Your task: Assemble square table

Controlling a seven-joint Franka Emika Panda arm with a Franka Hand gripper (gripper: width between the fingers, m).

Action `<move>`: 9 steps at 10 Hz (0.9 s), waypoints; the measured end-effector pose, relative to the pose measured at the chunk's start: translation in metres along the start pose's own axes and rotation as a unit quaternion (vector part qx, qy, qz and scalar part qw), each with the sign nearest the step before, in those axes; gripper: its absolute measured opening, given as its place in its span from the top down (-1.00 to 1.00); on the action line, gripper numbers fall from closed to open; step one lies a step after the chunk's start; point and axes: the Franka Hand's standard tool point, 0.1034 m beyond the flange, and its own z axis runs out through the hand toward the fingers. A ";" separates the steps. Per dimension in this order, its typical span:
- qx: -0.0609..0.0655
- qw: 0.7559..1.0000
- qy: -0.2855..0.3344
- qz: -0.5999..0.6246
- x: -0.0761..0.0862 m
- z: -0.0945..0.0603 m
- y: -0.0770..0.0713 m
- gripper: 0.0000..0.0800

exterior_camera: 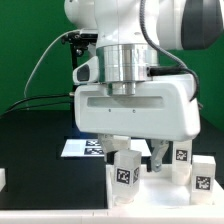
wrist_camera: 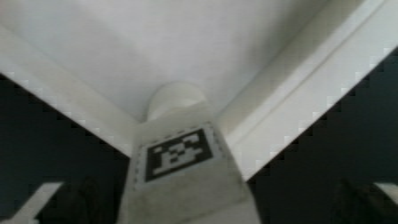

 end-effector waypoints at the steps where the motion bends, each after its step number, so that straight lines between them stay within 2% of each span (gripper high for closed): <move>1: 0.000 1.000 0.000 0.011 0.000 0.000 0.000 -0.50; 2: 0.000 1.000 0.000 0.011 0.000 0.000 0.000 -0.07; 3: -0.001 0.999 0.000 0.043 0.001 0.000 0.002 0.25; 5: -0.006 0.985 0.000 0.175 0.008 -0.001 0.009 0.26; 7: -0.010 0.947 -0.002 0.322 0.013 -0.002 0.018 0.27; 9: 0.008 0.889 -0.016 0.458 0.011 -0.002 0.023 0.27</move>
Offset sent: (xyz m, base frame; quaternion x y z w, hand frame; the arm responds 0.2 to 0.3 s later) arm 0.0000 0.0000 0.0000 0.0000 0.0000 0.1938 0.9810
